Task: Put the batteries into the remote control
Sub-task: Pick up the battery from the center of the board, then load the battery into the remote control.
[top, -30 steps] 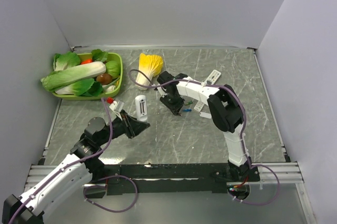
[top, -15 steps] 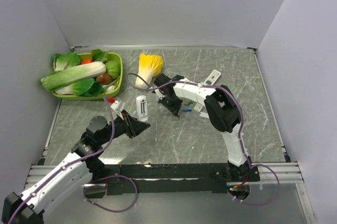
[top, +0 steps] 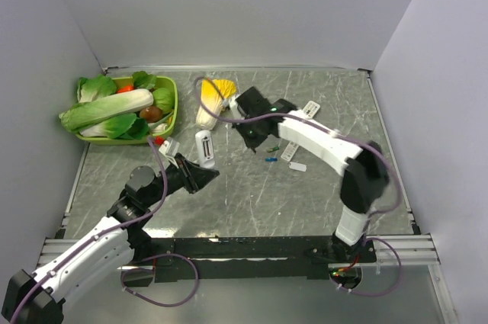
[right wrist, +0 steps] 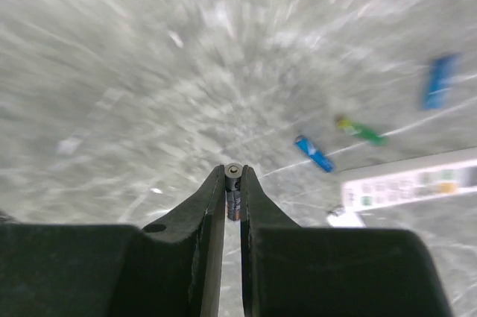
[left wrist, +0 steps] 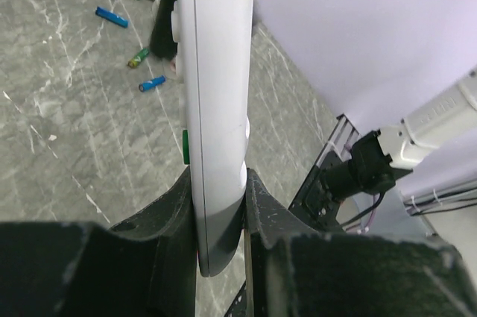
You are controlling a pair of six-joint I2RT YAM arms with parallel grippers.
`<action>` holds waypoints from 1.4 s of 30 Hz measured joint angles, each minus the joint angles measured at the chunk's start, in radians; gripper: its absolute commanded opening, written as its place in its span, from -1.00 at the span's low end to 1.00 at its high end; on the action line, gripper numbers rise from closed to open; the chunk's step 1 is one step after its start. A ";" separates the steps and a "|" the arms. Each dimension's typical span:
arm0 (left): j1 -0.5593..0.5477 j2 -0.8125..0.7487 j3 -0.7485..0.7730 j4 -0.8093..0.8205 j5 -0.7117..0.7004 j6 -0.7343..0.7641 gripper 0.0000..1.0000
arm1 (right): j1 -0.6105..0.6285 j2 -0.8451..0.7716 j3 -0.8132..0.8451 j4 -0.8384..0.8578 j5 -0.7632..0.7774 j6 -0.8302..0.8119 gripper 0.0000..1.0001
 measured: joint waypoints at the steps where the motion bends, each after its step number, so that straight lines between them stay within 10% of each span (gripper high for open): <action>1: 0.000 0.009 0.000 0.014 -0.006 -0.006 -0.98 | 0.000 -0.058 0.000 0.016 -0.001 0.002 -0.93; 18: 0.000 0.206 0.049 0.286 -0.021 -0.124 -0.98 | 0.078 -0.642 -0.214 0.557 -0.142 0.253 -1.00; 42: 0.001 0.207 0.049 0.324 -0.003 -0.142 -0.98 | 0.242 -0.514 -0.314 0.882 0.021 0.253 -1.00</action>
